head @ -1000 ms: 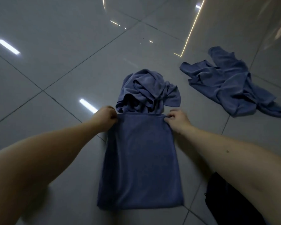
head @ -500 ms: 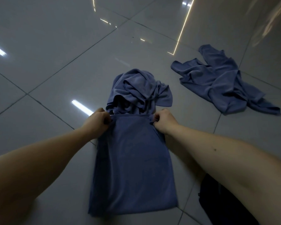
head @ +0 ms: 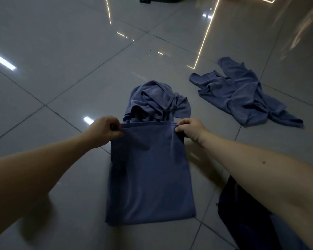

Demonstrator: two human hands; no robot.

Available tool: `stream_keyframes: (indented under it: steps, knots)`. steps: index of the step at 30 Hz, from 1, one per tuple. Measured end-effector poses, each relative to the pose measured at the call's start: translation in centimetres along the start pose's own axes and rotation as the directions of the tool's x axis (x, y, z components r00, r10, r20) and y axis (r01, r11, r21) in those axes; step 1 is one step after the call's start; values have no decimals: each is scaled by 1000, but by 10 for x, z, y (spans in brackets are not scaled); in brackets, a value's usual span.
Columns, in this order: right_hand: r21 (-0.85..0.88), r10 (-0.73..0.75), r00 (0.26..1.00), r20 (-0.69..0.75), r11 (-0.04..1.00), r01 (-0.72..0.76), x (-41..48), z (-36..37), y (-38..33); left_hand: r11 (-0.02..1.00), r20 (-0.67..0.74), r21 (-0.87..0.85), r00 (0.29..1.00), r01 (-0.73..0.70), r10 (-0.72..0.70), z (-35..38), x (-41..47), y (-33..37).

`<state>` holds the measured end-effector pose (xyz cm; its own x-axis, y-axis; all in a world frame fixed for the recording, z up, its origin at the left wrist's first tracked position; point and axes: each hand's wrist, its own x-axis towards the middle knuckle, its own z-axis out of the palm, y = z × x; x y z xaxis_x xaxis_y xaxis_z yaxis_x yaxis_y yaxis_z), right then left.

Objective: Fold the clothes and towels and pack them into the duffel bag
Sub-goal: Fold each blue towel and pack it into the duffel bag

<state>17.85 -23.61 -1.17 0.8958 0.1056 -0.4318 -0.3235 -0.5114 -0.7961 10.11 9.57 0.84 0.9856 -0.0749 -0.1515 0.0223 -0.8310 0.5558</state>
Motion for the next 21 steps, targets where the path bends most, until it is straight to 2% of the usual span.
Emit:
stream_keyframes:
  steps: [2,5,9,15,17,20,21]
  knots:
    - [79,-4,1000,9,997,3,-10,-6,-5,998,-25,54,999,-28,30,-11,-11,2]
    - [147,-35,998,49,989,27,-32,-18,-22,979,21,196,998,-58,55,-32,-26,10]
    - [129,-103,988,116,988,87,-70,-42,-52,946,73,308,994,-96,77,-62,-49,32]
    - [-1,-148,980,130,989,150,-142,-89,-93,823,167,480,953,-302,252,-115,-94,71]
    - [-25,-144,984,109,989,147,-162,-96,-94,791,122,527,949,-310,291,-119,-105,86]
    - [-23,-217,976,13,976,217,-179,-93,-89,826,5,505,958,-250,287,-114,-119,99]
    - [-27,-235,972,-19,972,235,-183,-92,-88,841,4,486,963,-239,271,-112,-126,101]
